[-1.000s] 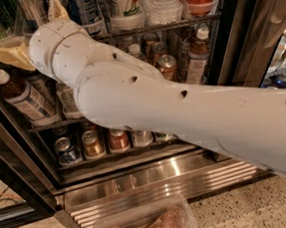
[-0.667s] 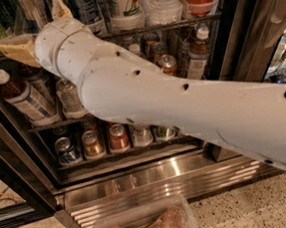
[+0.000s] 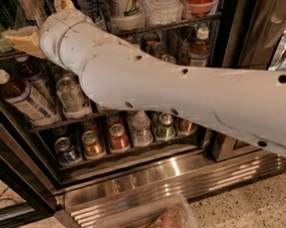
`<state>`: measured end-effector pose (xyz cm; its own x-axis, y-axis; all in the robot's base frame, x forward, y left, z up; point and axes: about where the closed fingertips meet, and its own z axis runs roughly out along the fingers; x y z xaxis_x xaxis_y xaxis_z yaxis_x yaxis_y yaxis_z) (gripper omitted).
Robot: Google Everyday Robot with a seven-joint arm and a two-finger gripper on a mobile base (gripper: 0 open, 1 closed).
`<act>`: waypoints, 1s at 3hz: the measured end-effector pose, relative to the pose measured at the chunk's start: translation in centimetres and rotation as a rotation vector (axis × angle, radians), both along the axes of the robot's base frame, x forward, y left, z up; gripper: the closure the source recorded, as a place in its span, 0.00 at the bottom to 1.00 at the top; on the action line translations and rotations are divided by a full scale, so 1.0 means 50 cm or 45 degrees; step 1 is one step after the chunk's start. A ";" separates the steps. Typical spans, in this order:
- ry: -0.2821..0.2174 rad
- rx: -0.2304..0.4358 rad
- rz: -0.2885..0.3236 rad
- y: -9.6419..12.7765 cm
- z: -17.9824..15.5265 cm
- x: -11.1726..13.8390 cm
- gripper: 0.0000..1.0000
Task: Pick redbull can from top shelf of fridge
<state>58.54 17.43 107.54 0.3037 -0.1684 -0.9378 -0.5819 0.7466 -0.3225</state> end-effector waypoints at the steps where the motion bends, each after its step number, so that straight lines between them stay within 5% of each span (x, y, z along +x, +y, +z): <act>1: -0.025 -0.025 -0.010 -0.002 0.013 0.023 0.28; 3: -0.034 -0.039 -0.003 0.012 0.025 0.065 0.30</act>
Offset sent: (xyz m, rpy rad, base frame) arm 0.0423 0.0078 0.0162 -0.0391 -0.0340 -0.0101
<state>61.79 18.02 108.81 0.3280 -0.1974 -0.9238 -0.5709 0.7377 -0.3604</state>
